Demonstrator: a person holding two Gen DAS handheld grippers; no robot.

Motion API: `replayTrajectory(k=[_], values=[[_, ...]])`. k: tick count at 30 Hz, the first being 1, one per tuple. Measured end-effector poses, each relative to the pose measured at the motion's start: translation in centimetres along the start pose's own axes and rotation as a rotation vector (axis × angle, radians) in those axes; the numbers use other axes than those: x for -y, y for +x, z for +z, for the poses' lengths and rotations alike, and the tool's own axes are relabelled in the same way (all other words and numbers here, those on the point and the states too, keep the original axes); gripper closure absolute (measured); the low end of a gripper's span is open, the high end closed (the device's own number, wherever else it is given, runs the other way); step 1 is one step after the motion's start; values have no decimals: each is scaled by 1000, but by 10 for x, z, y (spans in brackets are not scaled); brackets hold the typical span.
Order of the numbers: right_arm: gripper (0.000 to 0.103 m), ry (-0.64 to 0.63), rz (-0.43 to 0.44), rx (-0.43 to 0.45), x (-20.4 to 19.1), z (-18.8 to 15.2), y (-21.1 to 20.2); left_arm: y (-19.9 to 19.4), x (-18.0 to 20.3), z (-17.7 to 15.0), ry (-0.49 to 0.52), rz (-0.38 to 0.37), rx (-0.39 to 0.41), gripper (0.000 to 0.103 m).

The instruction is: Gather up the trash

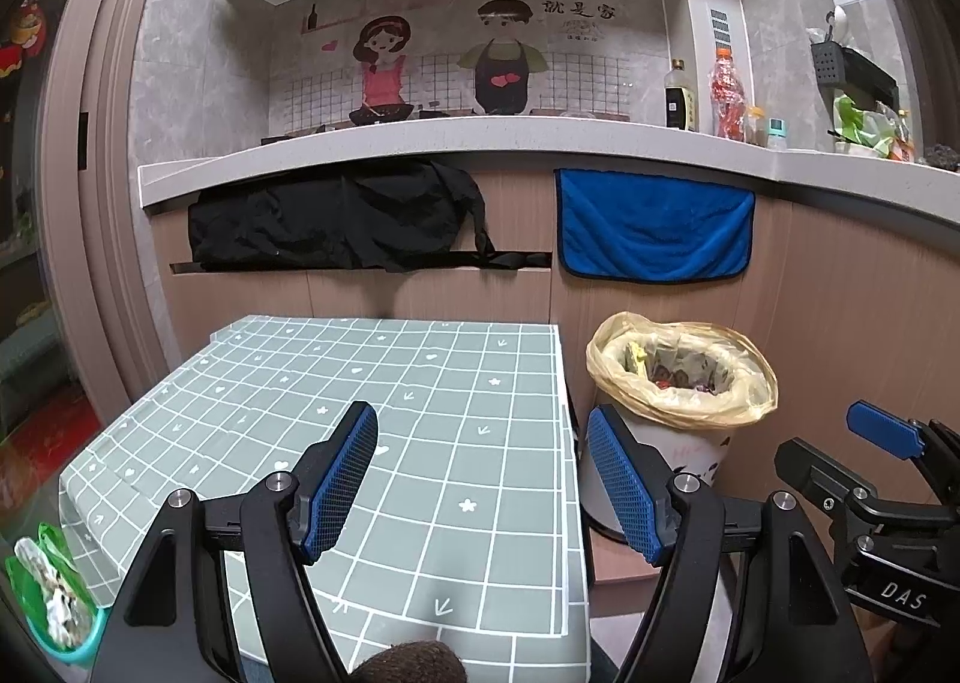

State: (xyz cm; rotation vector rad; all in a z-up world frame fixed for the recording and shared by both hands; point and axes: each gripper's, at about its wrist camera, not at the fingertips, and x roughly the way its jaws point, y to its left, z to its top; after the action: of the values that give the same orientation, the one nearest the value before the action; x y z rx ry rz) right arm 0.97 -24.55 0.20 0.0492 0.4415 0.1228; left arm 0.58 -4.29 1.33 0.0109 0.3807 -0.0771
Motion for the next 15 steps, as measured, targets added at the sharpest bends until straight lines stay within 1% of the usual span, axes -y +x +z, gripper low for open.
replayTrajectory(k=[15], values=[[22, 4, -16, 17, 2, 2, -8, -3, 4, 0, 3, -13, 8, 30]])
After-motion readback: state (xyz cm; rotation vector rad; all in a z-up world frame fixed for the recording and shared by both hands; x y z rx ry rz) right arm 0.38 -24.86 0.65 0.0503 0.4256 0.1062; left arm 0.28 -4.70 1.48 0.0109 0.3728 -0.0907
